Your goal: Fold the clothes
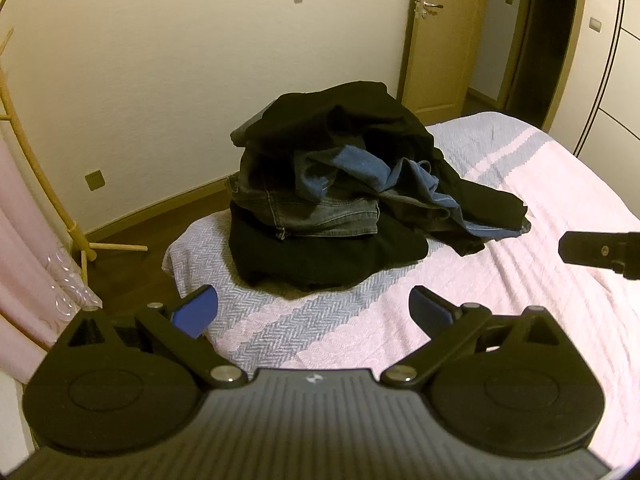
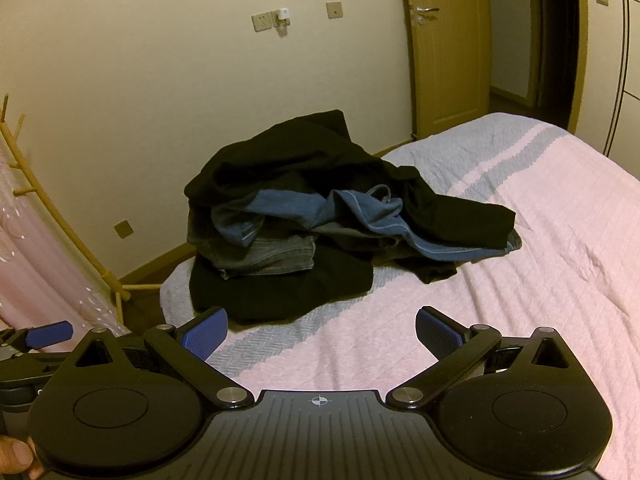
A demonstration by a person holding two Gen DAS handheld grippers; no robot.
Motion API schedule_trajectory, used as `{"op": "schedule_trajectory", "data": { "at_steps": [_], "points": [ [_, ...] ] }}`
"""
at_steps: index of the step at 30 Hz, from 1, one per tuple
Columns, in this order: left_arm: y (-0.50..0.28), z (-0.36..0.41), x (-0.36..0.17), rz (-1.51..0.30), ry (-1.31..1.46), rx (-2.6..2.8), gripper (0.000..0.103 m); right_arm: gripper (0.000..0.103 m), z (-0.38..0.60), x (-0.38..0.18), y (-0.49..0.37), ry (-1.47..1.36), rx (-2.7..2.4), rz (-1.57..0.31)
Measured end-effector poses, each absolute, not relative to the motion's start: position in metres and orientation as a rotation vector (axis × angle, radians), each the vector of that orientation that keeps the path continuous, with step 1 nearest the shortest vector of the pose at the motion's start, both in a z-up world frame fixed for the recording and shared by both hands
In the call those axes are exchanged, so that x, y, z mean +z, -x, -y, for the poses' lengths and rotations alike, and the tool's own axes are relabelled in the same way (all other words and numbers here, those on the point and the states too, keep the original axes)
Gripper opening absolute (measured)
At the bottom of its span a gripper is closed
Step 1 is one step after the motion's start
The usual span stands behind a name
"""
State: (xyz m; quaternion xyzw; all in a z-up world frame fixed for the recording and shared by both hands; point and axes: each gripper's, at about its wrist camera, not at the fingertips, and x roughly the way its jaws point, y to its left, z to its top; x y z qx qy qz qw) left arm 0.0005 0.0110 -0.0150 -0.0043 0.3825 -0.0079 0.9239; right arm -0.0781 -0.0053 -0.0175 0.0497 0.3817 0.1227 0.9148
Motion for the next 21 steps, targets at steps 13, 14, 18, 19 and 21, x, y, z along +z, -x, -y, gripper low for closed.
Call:
{"op": "schedule_trajectory", "data": {
  "at_steps": [13,14,18,19,21],
  "points": [
    [-0.0021,-0.0149,-0.0178,-0.794,0.02,-0.005,0.1,0.103,0.0053,-0.0204,0.0761,-0.099,0.256,-0.789],
    [-0.0019,-0.0149,-0.0179,-0.794,0.02,-0.004,0.1,0.103,0.0058,-0.0206,0.0763,-0.101,0.257,-0.789],
    [-0.0032,-0.0157,-0.019,-0.795,0.019,-0.001,0.1,0.103,0.0065,-0.0224,0.0763,-0.11,0.259,-0.785],
    [-0.0031,-0.0156,-0.0192,-0.795,0.019,0.0,0.1,0.103,0.0069,-0.0226,0.0762,-0.111,0.259,-0.784],
    [-0.0031,-0.0157,-0.0201,-0.796,0.018,0.003,0.1,0.103,0.008,-0.023,0.0761,-0.118,0.264,-0.778]
  ]
}}
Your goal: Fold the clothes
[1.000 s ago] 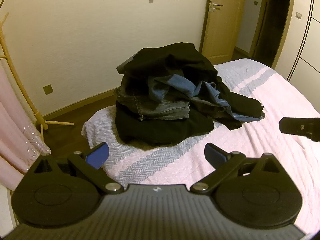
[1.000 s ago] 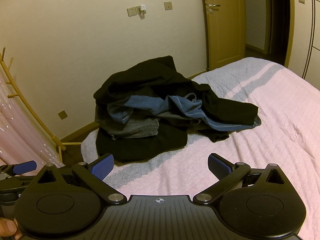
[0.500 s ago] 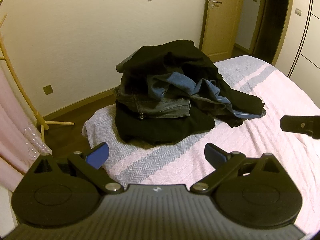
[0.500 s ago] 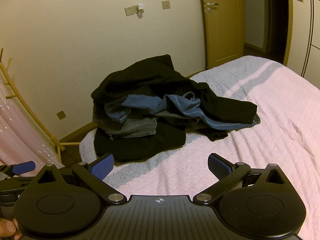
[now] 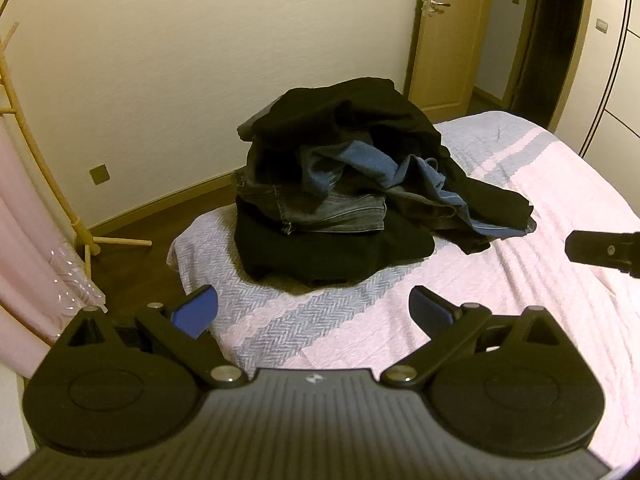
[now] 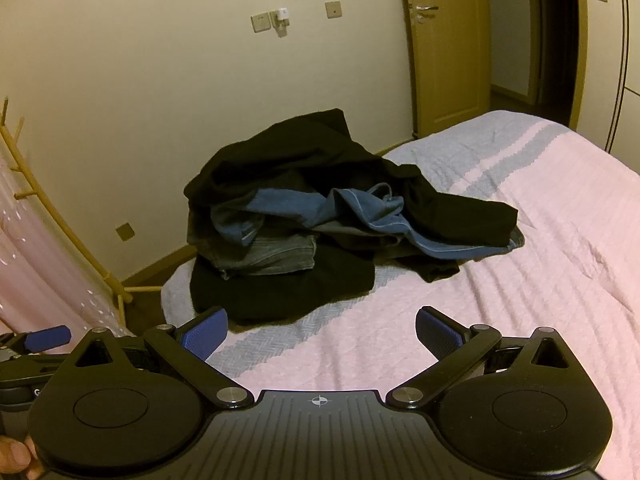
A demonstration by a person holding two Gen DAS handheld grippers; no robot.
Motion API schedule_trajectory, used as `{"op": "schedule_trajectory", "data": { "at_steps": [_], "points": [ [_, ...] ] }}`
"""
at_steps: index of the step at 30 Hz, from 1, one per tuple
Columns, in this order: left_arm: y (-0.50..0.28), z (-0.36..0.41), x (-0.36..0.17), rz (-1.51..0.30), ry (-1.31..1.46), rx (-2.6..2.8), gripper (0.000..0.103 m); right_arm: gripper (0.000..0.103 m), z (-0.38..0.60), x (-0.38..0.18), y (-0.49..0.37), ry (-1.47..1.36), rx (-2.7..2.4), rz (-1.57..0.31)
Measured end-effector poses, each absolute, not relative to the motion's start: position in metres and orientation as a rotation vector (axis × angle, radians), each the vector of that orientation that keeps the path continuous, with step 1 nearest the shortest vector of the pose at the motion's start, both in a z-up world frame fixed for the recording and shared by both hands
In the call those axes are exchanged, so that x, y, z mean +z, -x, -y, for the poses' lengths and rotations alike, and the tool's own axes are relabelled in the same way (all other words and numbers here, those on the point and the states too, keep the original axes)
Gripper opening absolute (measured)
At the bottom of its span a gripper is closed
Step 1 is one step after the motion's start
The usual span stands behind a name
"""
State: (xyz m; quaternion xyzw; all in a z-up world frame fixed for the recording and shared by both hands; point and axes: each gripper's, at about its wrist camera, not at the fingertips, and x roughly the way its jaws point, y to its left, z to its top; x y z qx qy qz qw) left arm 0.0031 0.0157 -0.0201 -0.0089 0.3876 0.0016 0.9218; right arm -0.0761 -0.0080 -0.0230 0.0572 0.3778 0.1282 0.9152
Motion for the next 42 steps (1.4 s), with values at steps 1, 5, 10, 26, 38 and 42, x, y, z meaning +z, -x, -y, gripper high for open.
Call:
{"op": "schedule_trajectory", "data": {
  "at_steps": [1,5,10,26,38,42],
  "points": [
    [-0.003,-0.016,-0.021,-0.797,0.018,0.005,0.1,0.103,0.009,-0.023,0.076,-0.123,0.267,-0.772],
    [-0.005,-0.014,-0.022,-0.789,-0.006,0.001,0.1,0.103,0.015,-0.02,0.077,-0.142,0.293,-0.723],
    [-0.011,-0.014,-0.021,-0.729,-0.148,-0.014,0.1,0.103,0.027,-0.009,0.086,-0.138,0.347,-0.575],
    [-0.169,-0.038,-0.072,-0.446,-0.77,-0.31,0.096,0.102,-0.045,-0.05,-0.049,0.435,0.404,-0.481],
    [-0.267,-0.062,-0.145,-0.26,-1.108,-0.564,0.077,0.068,-0.124,-0.184,-0.224,1.141,0.538,-0.537],
    [-0.278,-0.07,-0.141,-0.242,-1.078,-0.595,0.073,0.068,-0.133,-0.204,-0.242,1.237,0.575,-0.438]
  ]
}}
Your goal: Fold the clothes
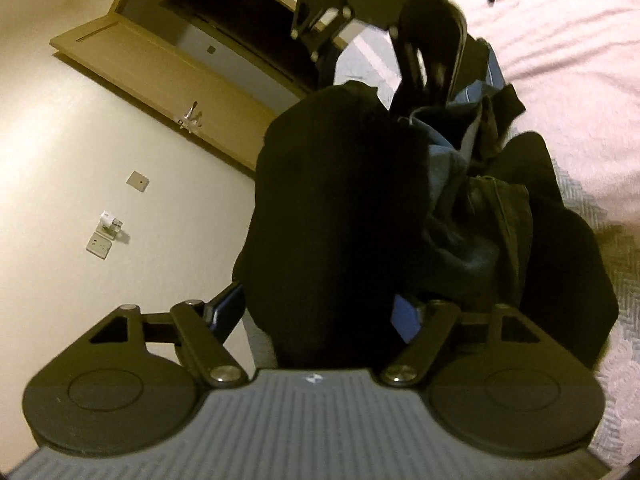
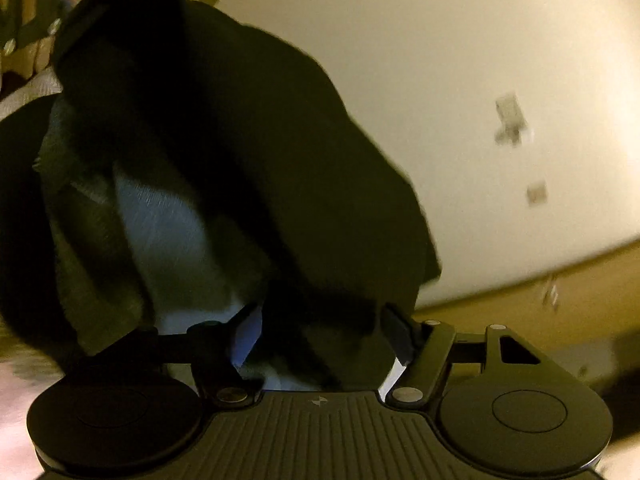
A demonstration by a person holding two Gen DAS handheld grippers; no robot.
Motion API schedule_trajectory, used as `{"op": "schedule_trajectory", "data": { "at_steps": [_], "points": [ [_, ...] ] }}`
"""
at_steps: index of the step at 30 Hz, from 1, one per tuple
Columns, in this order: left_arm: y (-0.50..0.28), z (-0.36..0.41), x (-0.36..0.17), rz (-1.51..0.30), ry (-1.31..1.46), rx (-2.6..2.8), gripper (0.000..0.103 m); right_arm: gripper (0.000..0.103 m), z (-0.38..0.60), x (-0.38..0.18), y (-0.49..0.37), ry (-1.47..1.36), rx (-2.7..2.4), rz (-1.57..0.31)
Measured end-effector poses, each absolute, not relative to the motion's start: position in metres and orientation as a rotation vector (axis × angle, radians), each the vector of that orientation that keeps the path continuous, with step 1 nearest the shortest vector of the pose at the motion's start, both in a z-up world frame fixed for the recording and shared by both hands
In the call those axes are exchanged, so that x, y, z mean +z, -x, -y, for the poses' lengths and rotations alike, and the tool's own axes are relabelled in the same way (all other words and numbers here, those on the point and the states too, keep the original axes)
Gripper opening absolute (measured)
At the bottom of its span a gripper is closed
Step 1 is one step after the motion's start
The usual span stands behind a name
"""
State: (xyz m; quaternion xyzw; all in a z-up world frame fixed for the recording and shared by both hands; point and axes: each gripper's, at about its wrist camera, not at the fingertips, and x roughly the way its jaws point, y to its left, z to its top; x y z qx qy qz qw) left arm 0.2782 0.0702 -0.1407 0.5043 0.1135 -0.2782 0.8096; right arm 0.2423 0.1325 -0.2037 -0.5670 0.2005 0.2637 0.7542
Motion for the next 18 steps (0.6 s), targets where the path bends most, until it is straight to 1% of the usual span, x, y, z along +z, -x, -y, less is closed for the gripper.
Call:
{"op": "schedule_trajectory", "data": {
  "at_steps": [1,2,3,4,5,6,7,8,9,10,13,18],
  "points": [
    [-0.28,-0.071,-0.14,-0.237,-1.075,-0.604,0.069,0.068,-0.133,-0.207,-0.246,1.252,0.577,-0.413],
    [-0.282,-0.071,-0.139,-0.237,-1.073,-0.615,0.061,0.066,-0.133,-0.208,-0.25,1.251,0.576,-0.401],
    [-0.284,-0.071,-0.139,-0.246,-1.074,-0.628,0.054,0.056,-0.132,-0.208,-0.253,1.241,0.574,-0.397],
    [-0.286,-0.071,-0.138,-0.254,-1.073,-0.643,0.041,0.043,-0.131,-0.208,-0.257,1.231,0.572,-0.393],
    [-0.288,-0.07,-0.137,-0.261,-1.07,-0.659,0.031,0.039,-0.129,-0.207,-0.261,1.221,0.566,-0.394],
    [-0.289,-0.069,-0.136,-0.261,-1.067,-0.672,0.025,0.031,-0.125,-0.204,-0.265,1.209,0.562,-0.397],
    [-0.289,-0.068,-0.133,-0.249,-1.062,-0.676,0.015,0.024,-0.119,-0.199,-0.268,1.191,0.556,-0.397],
    [-0.289,-0.066,-0.13,-0.231,-1.057,-0.675,0.009,0.02,-0.114,-0.192,-0.271,1.17,0.545,-0.394],
    [-0.29,-0.064,-0.125,-0.202,-1.05,-0.663,0.007,0.014,-0.108,-0.185,-0.274,1.149,0.535,-0.39],
    [-0.29,-0.062,-0.118,-0.168,-1.042,-0.647,0.006,0.011,-0.102,-0.175,-0.277,1.129,0.516,-0.378],
    [-0.292,-0.051,-0.087,-0.057,-0.996,-0.602,0.004,0.007,-0.075,-0.14,-0.283,1.041,0.427,-0.333],
    [-0.285,-0.021,-0.029,0.09,-0.91,-0.633,0.002,0.006,-0.008,-0.071,-0.271,0.877,0.263,-0.284]
  ]
}}
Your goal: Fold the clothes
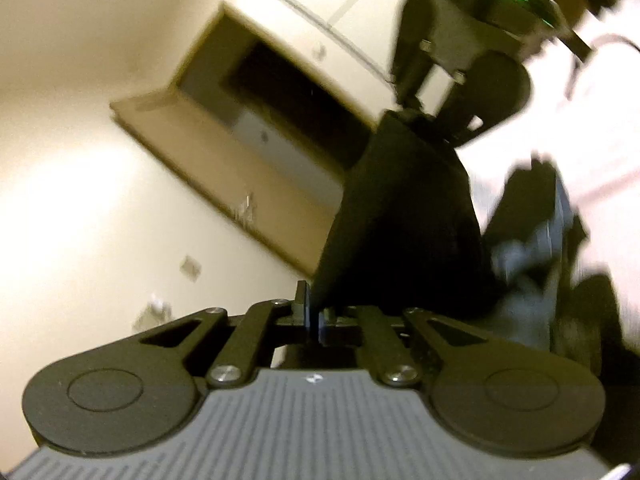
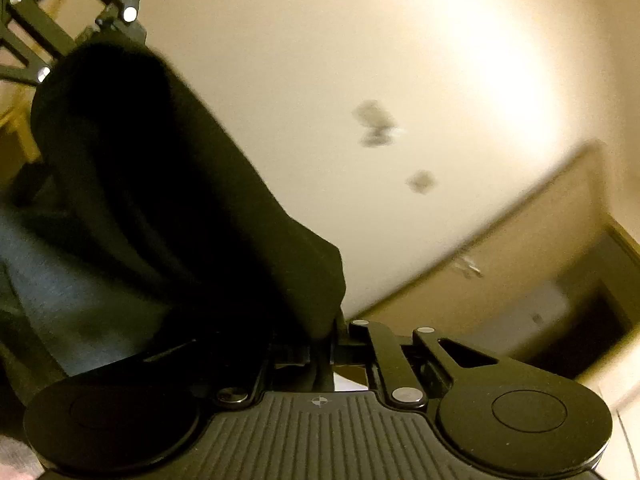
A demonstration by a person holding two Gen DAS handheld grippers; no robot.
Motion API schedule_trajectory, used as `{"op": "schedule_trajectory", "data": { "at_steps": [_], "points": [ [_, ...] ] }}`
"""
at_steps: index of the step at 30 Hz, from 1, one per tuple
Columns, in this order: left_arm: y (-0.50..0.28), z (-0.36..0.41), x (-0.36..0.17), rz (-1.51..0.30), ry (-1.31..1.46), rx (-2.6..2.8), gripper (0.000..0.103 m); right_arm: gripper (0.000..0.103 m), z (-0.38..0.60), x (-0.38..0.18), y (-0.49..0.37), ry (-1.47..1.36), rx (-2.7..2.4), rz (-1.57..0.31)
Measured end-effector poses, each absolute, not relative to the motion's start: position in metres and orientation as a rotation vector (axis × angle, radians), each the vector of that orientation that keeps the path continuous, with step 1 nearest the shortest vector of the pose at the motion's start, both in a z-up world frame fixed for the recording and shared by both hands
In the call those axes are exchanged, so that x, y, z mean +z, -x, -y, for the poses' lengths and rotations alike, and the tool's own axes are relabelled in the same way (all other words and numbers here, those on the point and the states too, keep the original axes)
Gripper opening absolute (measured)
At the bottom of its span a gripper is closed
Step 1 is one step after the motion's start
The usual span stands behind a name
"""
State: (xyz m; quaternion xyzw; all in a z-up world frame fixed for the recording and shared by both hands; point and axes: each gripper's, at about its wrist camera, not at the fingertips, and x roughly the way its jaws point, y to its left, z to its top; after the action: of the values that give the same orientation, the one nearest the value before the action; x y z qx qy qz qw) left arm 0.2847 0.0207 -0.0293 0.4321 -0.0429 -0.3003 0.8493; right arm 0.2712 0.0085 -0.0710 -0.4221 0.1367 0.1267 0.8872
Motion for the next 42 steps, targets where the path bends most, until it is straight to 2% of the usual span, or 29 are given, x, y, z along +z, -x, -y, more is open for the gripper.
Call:
{"op": "schedule_trajectory", "data": {
  "at_steps": [7,12,16,21,25,26,27,28,29,30,33,34,36,38,40,42],
  "points": [
    [-0.189,0.061,0.028,0.245,-0.806,-0.876,0.002,0.005,0.123,-0.025,-0.17,0.68,0.034,-0.312],
    [-0.058,0.132,0.019,0.263,-0.854,-1.168,0.002,0.005,0.234,-0.021,-0.049,0.498,-0.137,-0.399],
    [0.061,0.193,-0.011,0.21,-0.886,-1.364,0.002,0.005,0.326,-0.045,0.063,0.384,-0.239,-0.521],
    [0.201,0.282,-0.064,-0.006,-0.895,-1.67,0.003,0.006,0.438,-0.094,0.189,0.264,-0.374,-0.754],
    [0.284,0.329,-0.087,-0.104,-0.945,-1.865,0.015,0.006,0.52,-0.143,0.264,0.107,-0.481,-1.033],
    [0.297,0.334,-0.09,-0.111,-0.956,-1.898,0.015,0.009,0.53,-0.153,0.282,0.097,-0.507,-1.088],
    [0.307,0.34,-0.093,-0.119,-0.966,-1.921,0.017,0.024,0.537,-0.163,0.301,0.099,-0.534,-1.129],
    [0.31,0.347,-0.097,-0.133,-0.972,-1.923,0.022,0.033,0.543,-0.173,0.32,0.1,-0.562,-1.169],
    [0.31,0.353,-0.102,-0.149,-0.98,-1.918,0.03,0.034,0.545,-0.185,0.338,0.099,-0.601,-1.197],
    [0.306,0.357,-0.108,-0.169,-0.994,-1.895,0.033,0.035,0.551,-0.195,0.348,0.081,-0.635,-1.202],
    [0.288,0.361,-0.131,-0.22,-1.06,-1.788,0.038,0.037,0.569,-0.214,0.355,0.005,-0.695,-1.19],
    [0.28,0.361,-0.139,-0.226,-1.097,-1.729,0.043,0.037,0.56,-0.22,0.368,-0.009,-0.694,-1.18],
    [0.255,0.356,-0.162,-0.243,-1.175,-1.615,0.045,0.038,0.542,-0.223,0.376,-0.027,-0.659,-1.146],
    [0.224,0.349,-0.19,-0.27,-1.246,-1.507,0.048,0.044,0.525,-0.221,0.363,-0.036,-0.601,-1.112],
    [0.195,0.345,-0.212,-0.358,-1.257,-1.456,0.049,0.077,0.508,-0.221,0.335,-0.039,-0.51,-1.088],
    [0.169,0.342,-0.228,-0.445,-1.256,-1.419,0.05,0.085,0.491,-0.235,0.306,-0.029,-0.386,-1.076]
  ]
}}
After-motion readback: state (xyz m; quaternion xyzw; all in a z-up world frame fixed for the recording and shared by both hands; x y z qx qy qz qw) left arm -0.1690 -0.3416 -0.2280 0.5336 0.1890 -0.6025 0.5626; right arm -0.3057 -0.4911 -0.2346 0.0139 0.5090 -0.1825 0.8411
